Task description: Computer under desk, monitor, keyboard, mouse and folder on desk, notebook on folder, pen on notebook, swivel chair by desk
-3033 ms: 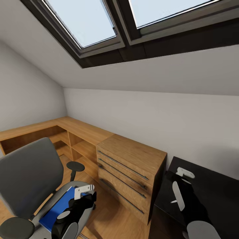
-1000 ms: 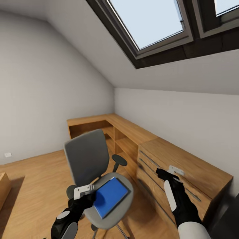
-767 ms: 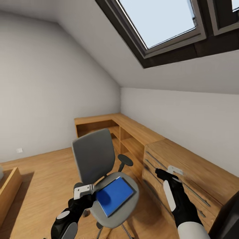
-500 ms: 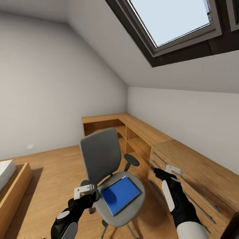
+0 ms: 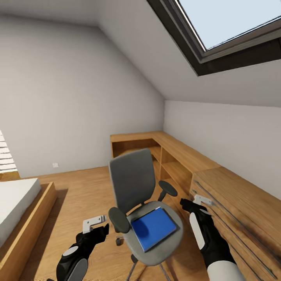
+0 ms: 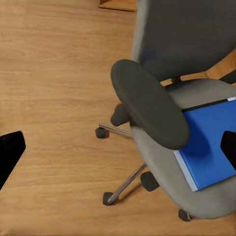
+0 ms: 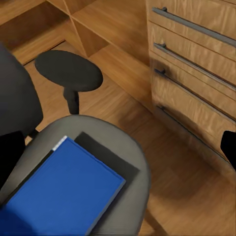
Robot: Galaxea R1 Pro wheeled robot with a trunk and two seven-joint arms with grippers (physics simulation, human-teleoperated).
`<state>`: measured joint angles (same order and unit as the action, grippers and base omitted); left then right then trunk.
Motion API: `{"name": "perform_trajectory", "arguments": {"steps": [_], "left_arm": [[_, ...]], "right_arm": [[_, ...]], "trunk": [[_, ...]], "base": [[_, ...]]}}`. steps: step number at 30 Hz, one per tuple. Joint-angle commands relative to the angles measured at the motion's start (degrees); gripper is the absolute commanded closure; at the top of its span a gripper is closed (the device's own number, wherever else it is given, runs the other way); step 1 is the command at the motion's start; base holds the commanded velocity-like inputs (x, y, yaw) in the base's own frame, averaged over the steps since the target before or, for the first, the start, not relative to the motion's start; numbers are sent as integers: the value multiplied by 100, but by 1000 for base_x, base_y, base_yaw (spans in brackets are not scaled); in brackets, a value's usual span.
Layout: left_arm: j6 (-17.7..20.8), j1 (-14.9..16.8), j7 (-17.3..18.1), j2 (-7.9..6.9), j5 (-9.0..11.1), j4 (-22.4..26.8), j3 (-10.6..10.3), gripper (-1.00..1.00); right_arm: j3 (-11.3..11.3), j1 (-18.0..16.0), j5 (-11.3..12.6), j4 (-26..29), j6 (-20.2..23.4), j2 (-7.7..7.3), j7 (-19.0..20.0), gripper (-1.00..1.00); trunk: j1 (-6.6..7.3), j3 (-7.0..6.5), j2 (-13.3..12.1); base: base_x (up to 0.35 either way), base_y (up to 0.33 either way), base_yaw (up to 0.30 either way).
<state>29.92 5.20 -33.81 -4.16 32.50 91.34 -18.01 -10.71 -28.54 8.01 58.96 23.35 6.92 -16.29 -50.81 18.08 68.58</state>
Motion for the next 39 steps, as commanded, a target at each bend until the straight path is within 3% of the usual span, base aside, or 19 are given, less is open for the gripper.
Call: {"name": "perform_trajectory", "arguments": {"steps": [1, 14, 25, 39], "left_arm": [[5, 8, -58, -6, 54, 6, 1, -100], [5, 8, -56, -6, 58, 6, 78, -100], [5, 8, -56, -6, 57, 6, 104, -100], [5, 8, -65, -6, 52, 6, 104, -100]], "right_arm": [[-4, -3, 60, 2, 15, 3, -33, -100], [264, -3, 60, -51, 3, 3, -101, -100], [280, -3, 69, -52, 5, 3, -178, -100], [274, -3, 69, -60, -5, -21, -156, -100]], "trunk": [[0, 13, 5], [0, 84, 5], [0, 143, 5], [0, 153, 5]], "base": [[0, 0, 236], [0, 0, 236], [2, 0, 226], [178, 0, 26]]}}
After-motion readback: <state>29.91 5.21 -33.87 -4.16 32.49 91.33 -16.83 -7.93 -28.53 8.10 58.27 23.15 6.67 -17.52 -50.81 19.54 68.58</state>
